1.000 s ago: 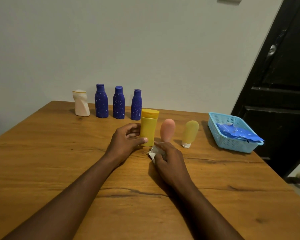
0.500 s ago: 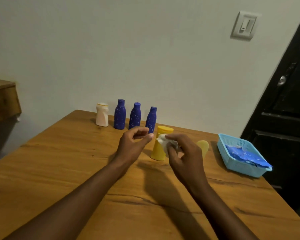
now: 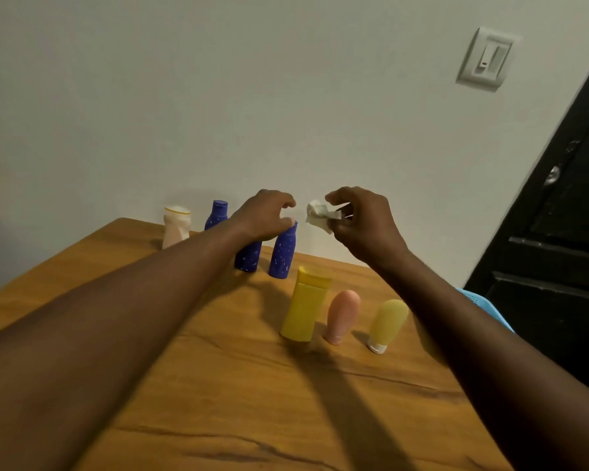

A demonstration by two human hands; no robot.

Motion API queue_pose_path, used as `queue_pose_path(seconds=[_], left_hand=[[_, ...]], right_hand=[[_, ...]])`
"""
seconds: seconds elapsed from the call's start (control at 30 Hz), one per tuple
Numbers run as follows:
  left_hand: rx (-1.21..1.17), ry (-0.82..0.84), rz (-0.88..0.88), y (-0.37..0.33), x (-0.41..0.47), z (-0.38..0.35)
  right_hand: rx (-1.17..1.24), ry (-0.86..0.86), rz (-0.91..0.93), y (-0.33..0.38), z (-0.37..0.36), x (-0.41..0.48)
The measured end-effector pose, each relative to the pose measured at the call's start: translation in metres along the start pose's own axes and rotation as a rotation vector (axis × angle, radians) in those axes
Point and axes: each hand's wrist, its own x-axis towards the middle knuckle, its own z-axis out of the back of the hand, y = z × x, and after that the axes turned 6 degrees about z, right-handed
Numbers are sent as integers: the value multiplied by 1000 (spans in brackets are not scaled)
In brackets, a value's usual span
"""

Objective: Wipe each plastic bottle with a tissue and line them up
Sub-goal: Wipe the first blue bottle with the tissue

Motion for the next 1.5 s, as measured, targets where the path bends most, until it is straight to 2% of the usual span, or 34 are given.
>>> queue_pose_path(seconds=[0.1, 0.23, 0.5, 0.7, 0.87, 1.0, 1.2, 1.4, 1.5], left_hand=[[222, 15, -67, 1, 17, -16], [327, 47, -59, 2, 23, -31], [213, -51, -62, 3, 16, -27], [99, -110, -36, -7, -11, 19], [-63, -120, 15, -15, -67, 60], [-303, -36, 61, -15, -123, 71], [-596, 36, 127, -12, -195, 51], [-821, -7, 258, 4, -221, 25], [-905, -37, 294, 9, -223, 20]], right_hand=[[14, -3, -15, -13, -10, 4], [4, 3, 4, -16, -20, 0], [20, -47, 43, -14, -18, -10], [88, -155, 45, 14, 6, -24], [183, -236, 28, 55, 23, -59], [242, -197, 11, 80, 22, -101], [284, -153, -32, 92, -1, -156], [269, -103, -51, 92, -32, -173], [270, -82, -5, 89, -49, -173]])
